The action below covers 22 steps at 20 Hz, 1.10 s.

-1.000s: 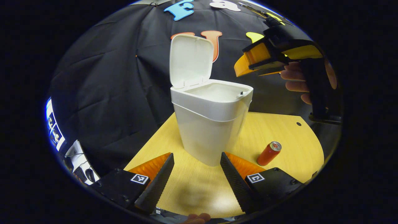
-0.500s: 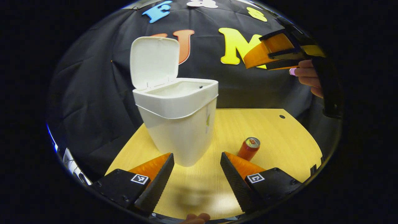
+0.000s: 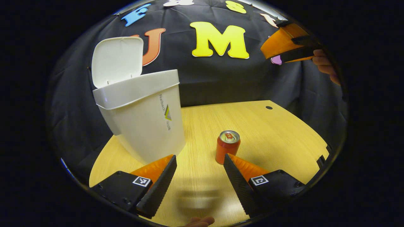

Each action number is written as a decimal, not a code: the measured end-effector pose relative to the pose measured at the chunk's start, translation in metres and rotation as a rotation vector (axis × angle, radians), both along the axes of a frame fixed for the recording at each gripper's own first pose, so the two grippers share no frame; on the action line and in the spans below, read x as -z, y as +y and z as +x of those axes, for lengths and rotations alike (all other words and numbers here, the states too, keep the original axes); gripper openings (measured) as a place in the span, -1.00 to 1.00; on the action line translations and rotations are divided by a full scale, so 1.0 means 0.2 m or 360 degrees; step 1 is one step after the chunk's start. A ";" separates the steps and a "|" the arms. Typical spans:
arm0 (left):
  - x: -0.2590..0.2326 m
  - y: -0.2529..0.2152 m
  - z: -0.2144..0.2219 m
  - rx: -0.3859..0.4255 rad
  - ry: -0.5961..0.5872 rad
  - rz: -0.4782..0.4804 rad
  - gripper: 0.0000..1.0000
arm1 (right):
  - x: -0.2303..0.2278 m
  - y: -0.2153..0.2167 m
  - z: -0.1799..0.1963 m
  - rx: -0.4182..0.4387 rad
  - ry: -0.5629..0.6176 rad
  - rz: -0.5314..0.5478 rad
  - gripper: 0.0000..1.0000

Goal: Press the lid of the desktop garbage bin to open it, pick up the crumpled paper on the desktop and throw it into the bin, then pick up the pop can on the desktop and drop it into the bin, and finally close the garbage bin lid.

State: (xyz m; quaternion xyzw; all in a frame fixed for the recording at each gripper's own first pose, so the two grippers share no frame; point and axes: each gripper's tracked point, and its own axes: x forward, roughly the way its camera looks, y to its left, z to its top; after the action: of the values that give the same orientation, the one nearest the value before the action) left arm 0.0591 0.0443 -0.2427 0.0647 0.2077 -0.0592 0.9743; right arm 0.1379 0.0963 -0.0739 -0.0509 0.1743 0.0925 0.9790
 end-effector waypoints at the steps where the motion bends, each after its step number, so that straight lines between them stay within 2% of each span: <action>1: 0.03 -0.04 0.02 0.0023 0.0008 -0.0016 0.97 | 0.01 -0.04 -0.01 0.0018 0.0008 -0.0006 0.90; 5: 0.09 -0.17 0.11 0.0124 -0.0048 -0.0063 0.97 | 0.08 -0.16 -0.02 0.0071 0.0051 -0.0029 0.90; 8: 0.17 -0.18 0.18 0.0120 -0.0064 -0.0036 0.97 | 0.16 -0.20 -0.01 0.0086 0.0108 -0.0048 0.90; 15: 0.32 -0.25 0.29 0.0136 -0.0089 -0.0064 0.96 | 0.32 -0.17 0.02 0.0021 0.0204 -0.0081 0.90; 22: 0.36 -0.31 0.41 0.0140 -0.0075 -0.0029 1.00 | 0.42 -0.18 0.05 0.0010 0.0294 -0.0075 0.90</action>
State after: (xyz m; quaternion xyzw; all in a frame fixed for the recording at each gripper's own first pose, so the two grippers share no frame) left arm 0.1406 -0.0182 -0.3148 0.0663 0.1810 -0.1022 0.9759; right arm 0.1476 0.0596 -0.1571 -0.0645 0.2663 0.0895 0.9576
